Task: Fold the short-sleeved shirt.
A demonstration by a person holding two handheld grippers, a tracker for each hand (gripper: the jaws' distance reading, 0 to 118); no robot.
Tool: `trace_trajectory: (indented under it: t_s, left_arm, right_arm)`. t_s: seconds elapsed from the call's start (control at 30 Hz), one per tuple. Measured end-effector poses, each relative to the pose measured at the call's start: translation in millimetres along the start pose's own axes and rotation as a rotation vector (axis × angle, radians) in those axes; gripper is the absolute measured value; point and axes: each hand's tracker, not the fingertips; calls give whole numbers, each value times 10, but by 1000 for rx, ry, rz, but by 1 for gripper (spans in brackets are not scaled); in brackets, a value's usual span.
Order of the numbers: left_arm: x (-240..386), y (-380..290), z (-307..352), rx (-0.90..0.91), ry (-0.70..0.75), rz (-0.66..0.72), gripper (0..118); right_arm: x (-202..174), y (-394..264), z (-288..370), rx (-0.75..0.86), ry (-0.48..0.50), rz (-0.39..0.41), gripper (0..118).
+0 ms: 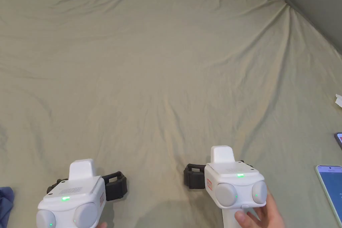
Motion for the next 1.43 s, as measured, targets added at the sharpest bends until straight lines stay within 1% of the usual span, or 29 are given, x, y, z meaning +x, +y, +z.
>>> trace_trajectory:
  t_s: [0.17, 0.37, 0.43, 1.43]
  left_arm:
    - [-3, -13, 9, -1, -5, 4, 118]
    - [0, -11, 8, -2, -2, 2, 118]
    - [-4, -12, 11, -2, -4, 4, 118]
    - [-1, -5, 37, -5, -4, 2, 118]
  right_arm:
    - [17, -7, -26, -9, 7, -5, 118]
    - [-8, 17, -51, -15, -8, -11, 118]
    - [18, 3, -10, -6, 3, -12, 118]
    - [13, 6, -7, -9, -2, -10, 118]
